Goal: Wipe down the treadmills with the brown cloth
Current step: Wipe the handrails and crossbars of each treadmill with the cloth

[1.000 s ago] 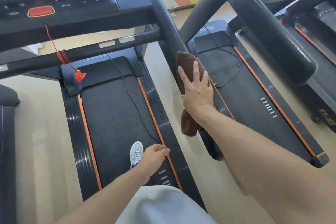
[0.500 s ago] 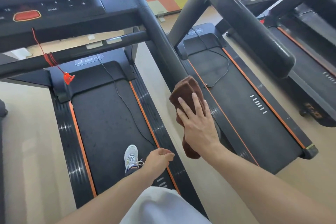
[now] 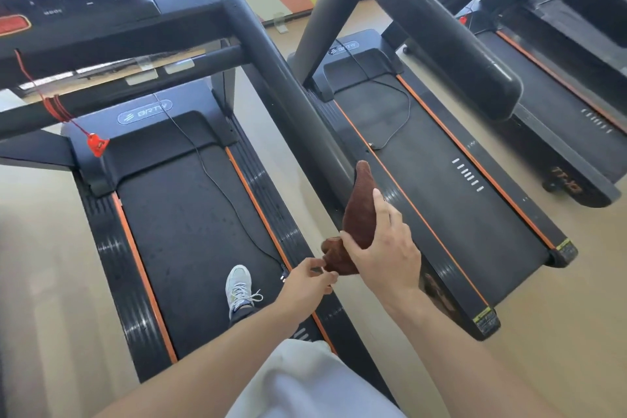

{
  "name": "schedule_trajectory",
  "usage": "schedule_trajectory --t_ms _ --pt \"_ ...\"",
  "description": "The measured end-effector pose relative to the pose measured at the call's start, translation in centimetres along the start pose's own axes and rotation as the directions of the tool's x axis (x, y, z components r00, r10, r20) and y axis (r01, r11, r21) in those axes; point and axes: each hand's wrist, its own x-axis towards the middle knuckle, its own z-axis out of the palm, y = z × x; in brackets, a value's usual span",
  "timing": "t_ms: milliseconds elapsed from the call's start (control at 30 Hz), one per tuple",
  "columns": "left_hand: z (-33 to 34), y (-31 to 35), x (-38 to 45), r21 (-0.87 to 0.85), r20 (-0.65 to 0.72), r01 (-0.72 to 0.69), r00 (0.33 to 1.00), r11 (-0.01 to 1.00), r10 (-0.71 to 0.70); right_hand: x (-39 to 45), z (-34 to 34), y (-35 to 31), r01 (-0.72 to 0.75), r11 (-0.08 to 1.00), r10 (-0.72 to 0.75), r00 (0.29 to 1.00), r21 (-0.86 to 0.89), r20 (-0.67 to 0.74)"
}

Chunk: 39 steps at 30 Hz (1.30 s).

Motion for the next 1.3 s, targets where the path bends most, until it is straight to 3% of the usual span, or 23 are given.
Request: schedule_trajectory --t_ms 300,500,667,733,833,900,933,1000,1033,1100,1233,1300 --pt "1.0 0.5 0.0 -0.013 0.048 -0.007 0.999 1.000 0.008 -1.7 0.2 0.9 -0.080 0.975 0.080 0.997 0.208 0.009" --pt "0.7 1.3 -0.7 -0.053 -0.216 -0.166 0.965 0.985 0.151 -4.0 0.5 2.7 0.038 0.946 -0.014 0.997 0.321 -0.079" --pt "0.2 3.6 -1.5 -0.160 -0.104 -0.266 0.962 0.951 0.252 -5.2 -0.4 3.2 0.116 0.876 -0.026 0.980 0.468 -0.196" --pt "0.3 5.1 -2.1 -0.248 -0.022 -0.315 0.947 0.916 0.320 -4.9 -1.6 1.9 0.210 0.848 -0.093 0.963 0.486 -0.254" --pt "-1.1 7.8 -3.1 -0.469 0.085 -0.275 0.932 0.839 0.353 -3.5 -3.8 -0.6 0.467 0.769 -0.358 0.881 0.436 -0.310" --pt "-2.5 9.6 -3.7 -0.539 0.091 -0.273 0.922 0.797 0.377 -2.9 -4.6 -2.1 0.549 0.726 -0.463 0.835 0.414 -0.297" --pt "-3.2 10.3 -3.9 -0.572 0.062 -0.277 0.924 0.772 0.378 -2.9 -4.7 -2.5 0.501 0.737 -0.420 0.865 0.454 -0.273" --pt "-4.4 11.7 -4.6 -0.626 0.008 -0.290 0.926 0.724 0.378 -3.1 -4.6 -3.7 0.198 0.730 -0.168 0.980 0.654 -0.109" --pt "-4.8 12.3 -5.1 -0.642 0.001 -0.297 0.922 0.707 0.388 -3.2 -4.5 -4.1 0.026 0.667 -0.059 0.998 0.745 0.019" --pt "-5.7 13.5 -6.3 -0.652 0.005 -0.323 0.903 0.686 0.430 -2.8 -4.3 -4.6 -0.180 0.530 -0.018 0.975 0.829 0.223" --pt "-7.8 15.8 -7.8 -0.655 -0.049 -0.397 0.871 0.643 0.488 -0.8 -4.6 -5.5 -0.231 0.586 -0.183 0.896 0.777 0.405" --pt "-9.5 17.1 -7.8 -0.652 -0.095 -0.425 0.867 0.628 0.488 0.3 -4.4 -6.4 -0.235 0.505 -0.193 0.907 0.830 0.374"
